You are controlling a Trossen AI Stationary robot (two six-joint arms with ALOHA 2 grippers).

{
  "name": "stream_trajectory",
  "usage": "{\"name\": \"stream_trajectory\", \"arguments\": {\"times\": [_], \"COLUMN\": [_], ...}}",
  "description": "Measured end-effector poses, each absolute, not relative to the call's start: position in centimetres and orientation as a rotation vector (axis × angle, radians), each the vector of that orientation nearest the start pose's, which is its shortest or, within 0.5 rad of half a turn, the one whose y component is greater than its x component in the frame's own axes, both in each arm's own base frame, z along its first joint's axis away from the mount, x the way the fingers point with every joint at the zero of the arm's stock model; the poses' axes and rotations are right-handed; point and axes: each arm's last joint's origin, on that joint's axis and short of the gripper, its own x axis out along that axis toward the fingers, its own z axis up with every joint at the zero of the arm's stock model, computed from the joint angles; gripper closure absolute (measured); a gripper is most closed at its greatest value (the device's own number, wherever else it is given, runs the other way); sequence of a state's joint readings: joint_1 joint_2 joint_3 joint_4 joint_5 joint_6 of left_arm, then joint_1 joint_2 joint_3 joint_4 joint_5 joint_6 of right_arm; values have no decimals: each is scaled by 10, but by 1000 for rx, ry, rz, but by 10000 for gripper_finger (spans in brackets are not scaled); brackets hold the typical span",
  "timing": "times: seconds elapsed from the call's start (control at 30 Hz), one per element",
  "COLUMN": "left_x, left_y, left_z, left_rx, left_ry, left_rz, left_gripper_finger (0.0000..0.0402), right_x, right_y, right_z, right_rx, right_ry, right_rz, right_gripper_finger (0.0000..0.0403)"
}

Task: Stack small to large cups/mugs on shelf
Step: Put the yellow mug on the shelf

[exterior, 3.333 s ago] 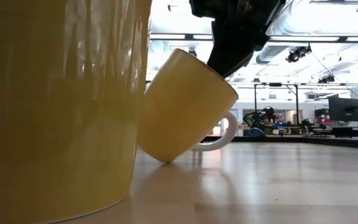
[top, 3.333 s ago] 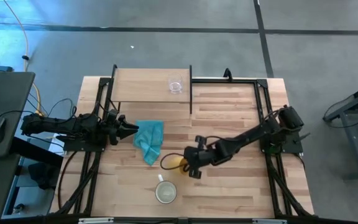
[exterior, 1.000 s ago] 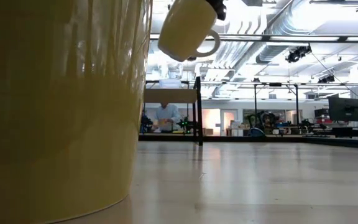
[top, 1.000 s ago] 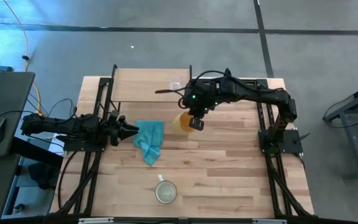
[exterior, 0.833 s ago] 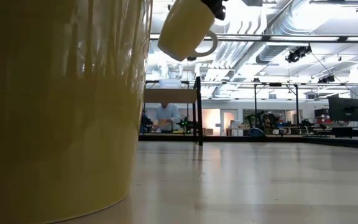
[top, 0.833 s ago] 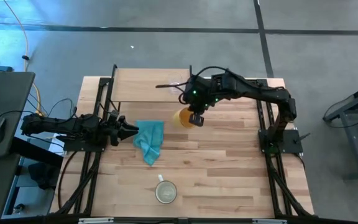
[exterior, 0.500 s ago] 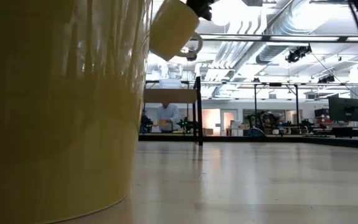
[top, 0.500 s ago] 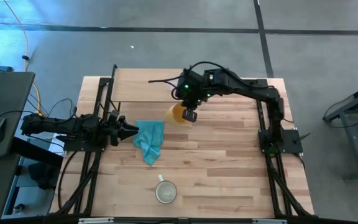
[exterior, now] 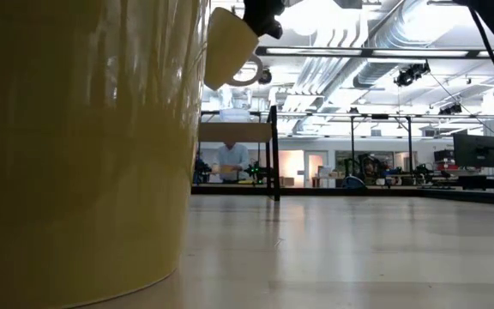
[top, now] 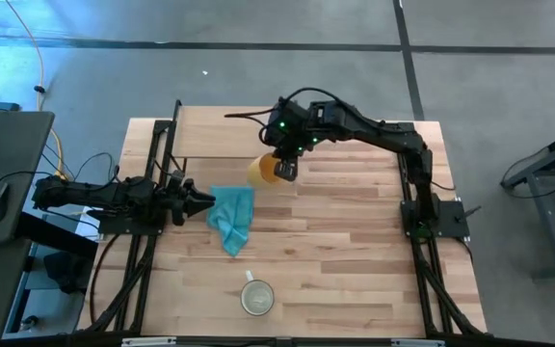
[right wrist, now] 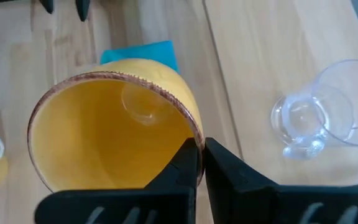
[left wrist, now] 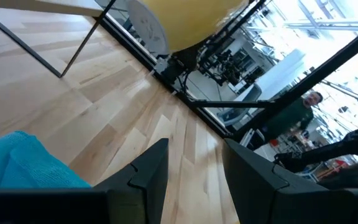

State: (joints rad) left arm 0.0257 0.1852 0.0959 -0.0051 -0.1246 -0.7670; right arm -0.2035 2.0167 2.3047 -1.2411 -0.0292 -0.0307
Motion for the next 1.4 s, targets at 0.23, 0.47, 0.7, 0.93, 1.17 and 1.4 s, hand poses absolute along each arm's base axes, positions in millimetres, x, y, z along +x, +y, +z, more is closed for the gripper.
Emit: {"name": "stream_trajectory", "arguments": {"times": [0.23, 0.47, 0.7, 0.93, 1.17, 1.4], "left_x": [106, 106, 106, 106, 106, 106], "left_y": [6, 6, 6, 6, 7, 7], "left_z": [181, 181, 181, 181, 181, 181], "left_rx": [-775, -784, -784, -783, -777, -778], "left_ry": [30, 29, 27, 25, 19, 21], "left_rz": [179, 179, 183, 185, 201, 197], "left_gripper_finger": [263, 263, 263, 263, 263, 263], "right_x": [402, 402, 405, 408, 409, 404], "right_y": [-85, -89, -96, -104, -106, -99], "right_z": [392, 393, 397, 402, 403, 397], "right_rx": [55, 53, 47, 45, 41, 67], "right_ry": [910, 895, 840, 769, 758, 843], "right_rz": [-157, -171, -201, -243, -259, -219], "right_gripper_finger": [403, 403, 403, 403, 403, 403]}}
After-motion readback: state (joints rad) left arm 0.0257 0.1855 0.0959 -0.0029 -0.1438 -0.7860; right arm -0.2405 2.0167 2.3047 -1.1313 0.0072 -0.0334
